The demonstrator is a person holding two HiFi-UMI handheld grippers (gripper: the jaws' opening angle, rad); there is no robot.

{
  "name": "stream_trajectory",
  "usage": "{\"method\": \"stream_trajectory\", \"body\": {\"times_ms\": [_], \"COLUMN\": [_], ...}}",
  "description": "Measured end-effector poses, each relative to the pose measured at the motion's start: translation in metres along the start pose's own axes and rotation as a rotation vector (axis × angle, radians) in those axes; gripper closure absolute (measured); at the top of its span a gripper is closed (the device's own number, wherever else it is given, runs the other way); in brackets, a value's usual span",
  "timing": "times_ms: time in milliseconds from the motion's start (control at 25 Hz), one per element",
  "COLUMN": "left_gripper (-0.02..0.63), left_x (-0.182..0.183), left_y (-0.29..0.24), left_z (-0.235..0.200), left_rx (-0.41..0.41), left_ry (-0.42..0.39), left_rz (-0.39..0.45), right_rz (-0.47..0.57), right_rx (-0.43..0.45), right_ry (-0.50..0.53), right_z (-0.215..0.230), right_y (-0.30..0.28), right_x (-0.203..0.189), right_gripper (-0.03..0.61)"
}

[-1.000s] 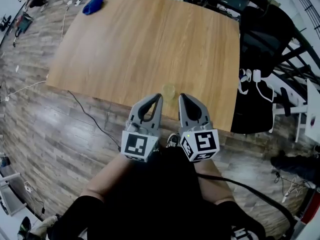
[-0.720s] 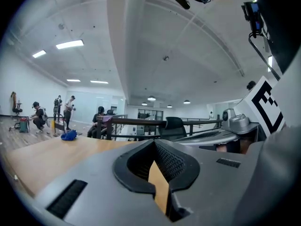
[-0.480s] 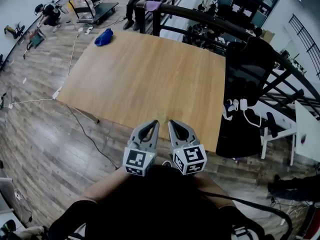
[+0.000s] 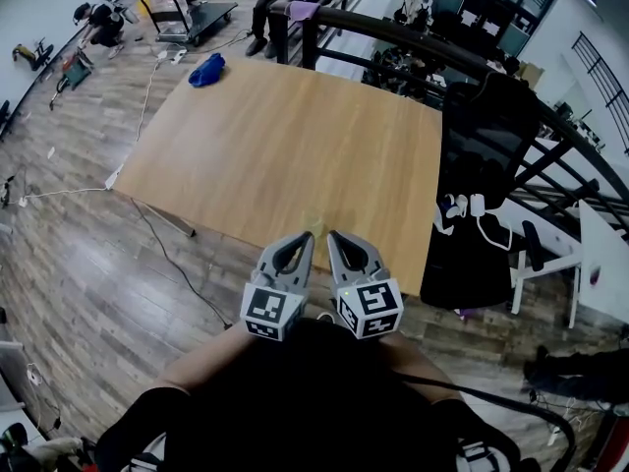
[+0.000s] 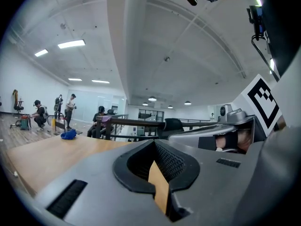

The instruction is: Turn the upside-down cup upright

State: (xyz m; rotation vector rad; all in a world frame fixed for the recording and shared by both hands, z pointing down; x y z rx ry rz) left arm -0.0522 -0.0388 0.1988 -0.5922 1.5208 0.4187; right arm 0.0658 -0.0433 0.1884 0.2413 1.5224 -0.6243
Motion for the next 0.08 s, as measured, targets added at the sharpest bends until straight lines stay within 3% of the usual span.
{"method": "stream_trajectory", "body": {"times_ms": [80], "left_gripper": [0.604], "left_x": [-0.0015], "left_y": [-0.0011], "left_z": [0.0008], "left_rx": [0.004], "left_ry": [-0.005], "left_rz": [-0.001], "right_rz": [0.004], "right_rx": [0.000], "right_ry": [0.007], "right_z": [0.0007], "right_y": [0.0010], "right_x": [-0.0021], "right_gripper": [0.566]}}
Point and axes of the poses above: the fingertips, and each gripper's own axes: y backward along the fingers, z to its right, x out of its top, the point moved 7 cm from there along y, backward along the fingers, and after that the axes turned 2 degrees about -x, right-handed, at the moved point
